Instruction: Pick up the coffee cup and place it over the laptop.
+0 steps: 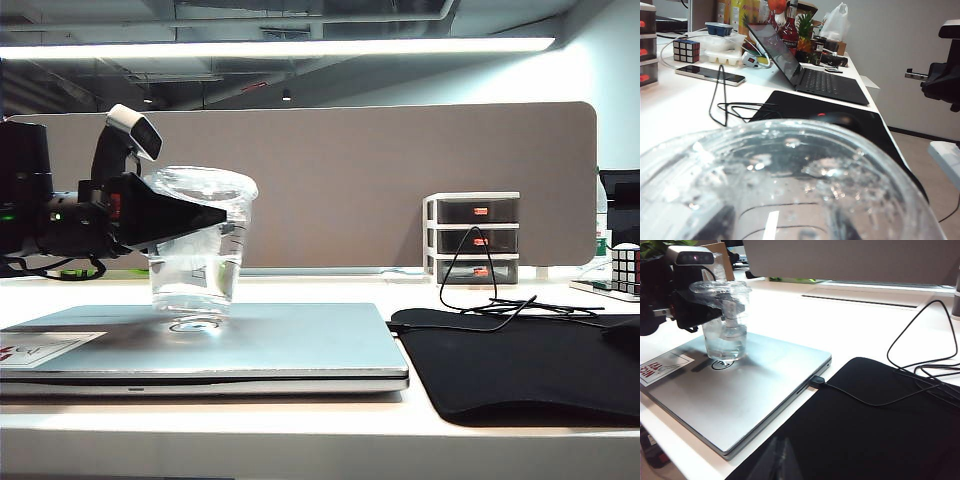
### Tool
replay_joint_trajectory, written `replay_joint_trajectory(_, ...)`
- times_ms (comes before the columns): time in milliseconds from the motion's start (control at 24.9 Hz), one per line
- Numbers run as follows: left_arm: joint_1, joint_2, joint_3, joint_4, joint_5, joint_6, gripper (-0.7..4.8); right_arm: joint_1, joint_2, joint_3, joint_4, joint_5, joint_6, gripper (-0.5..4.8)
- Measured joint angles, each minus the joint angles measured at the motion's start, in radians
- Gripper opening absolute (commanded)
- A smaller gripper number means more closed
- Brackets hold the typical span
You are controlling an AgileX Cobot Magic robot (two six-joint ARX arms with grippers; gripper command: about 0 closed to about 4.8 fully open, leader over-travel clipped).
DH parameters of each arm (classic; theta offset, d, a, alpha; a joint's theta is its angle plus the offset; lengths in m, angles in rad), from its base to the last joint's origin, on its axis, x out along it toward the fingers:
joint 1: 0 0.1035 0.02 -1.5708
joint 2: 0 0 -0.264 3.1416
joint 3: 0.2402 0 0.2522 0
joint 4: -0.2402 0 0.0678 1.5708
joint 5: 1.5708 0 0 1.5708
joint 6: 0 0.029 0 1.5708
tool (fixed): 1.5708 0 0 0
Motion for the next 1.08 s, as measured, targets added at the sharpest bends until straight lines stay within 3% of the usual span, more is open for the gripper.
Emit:
replay_joint_trajectory(160, -0.029, -0.006, -0.021, 0.002, -0.027, 0.014, 2.34, 0.0, 0.0, 0.0, 0.0, -0.021, 0.0, -0.06)
replay_joint_trajectory(321, -0.053, -0.013, -0.062, 0.005, -0.062, 0.067, 3.15, 0.0, 0.0, 0.0, 0.0, -0.042, 0.0, -0.06)
replay_joint_trajectory(481, -0.053, -0.013, -0.089, 0.005, -0.065, 0.087, 3.27, 0.0, 0.0, 0.0, 0.0, -0.046, 0.0, -0.06)
replay_joint_trajectory(561, -0.052, -0.014, -0.105, 0.005, -0.066, 0.089, 3.69, 0.0, 0.0, 0.0, 0.0, -0.046, 0.0, -0.06)
replay_joint_trajectory(601, -0.052, -0.014, -0.11, 0.005, -0.064, 0.09, 4.27, 0.0, 0.0, 0.0, 0.0, -0.047, 0.0, -0.06)
replay_joint_trajectory(681, -0.052, -0.016, -0.124, 0.005, -0.056, 0.09, 4.78, 0.0, 0.0, 0.0, 0.0, -0.046, 0.0, -0.06)
replay_joint_trajectory(1082, -0.045, -0.016, -0.131, 0.005, -0.024, 0.095, 4.79, 0.0, 0.0, 0.0, 0.0, -0.047, 0.0, -0.06)
